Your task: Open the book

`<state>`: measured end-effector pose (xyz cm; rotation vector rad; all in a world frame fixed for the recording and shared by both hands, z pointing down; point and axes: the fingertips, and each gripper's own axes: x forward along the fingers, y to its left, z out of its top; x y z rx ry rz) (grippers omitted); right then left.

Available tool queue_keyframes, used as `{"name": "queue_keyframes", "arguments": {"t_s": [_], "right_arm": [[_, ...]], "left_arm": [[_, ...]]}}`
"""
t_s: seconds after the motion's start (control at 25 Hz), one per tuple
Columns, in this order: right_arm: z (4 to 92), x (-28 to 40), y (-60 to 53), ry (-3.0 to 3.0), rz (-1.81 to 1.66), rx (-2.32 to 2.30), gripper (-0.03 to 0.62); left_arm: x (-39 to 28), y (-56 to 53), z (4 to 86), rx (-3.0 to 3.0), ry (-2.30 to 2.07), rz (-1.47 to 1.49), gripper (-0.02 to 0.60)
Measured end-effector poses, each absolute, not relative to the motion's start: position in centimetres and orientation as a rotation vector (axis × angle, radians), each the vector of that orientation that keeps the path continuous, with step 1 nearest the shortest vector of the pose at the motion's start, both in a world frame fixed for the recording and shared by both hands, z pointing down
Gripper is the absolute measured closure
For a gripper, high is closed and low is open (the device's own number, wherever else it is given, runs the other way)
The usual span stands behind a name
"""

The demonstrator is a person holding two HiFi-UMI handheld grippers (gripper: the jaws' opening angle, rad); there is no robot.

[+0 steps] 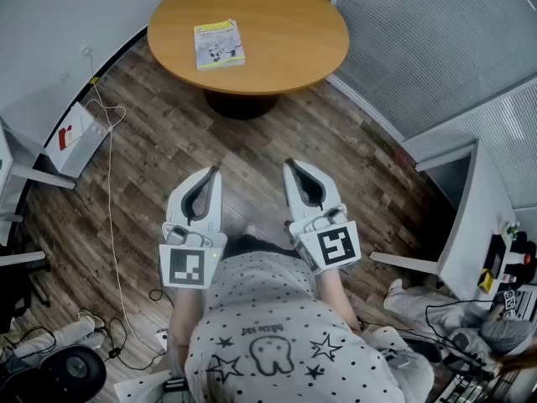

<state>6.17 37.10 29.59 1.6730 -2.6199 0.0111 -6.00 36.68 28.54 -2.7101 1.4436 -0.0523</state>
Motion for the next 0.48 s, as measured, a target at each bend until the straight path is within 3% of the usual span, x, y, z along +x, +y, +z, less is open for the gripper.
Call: {"name": "queue_keyframes", "arguments": {"t_s": [0.48], "right_arm": [[30.32,7.36,37.05,-2.616,0.006,1.646,0.589]], "left_arm": [[-5.34,36.68,28.69,-2.686,1.476,-0.044,0.571]]}}
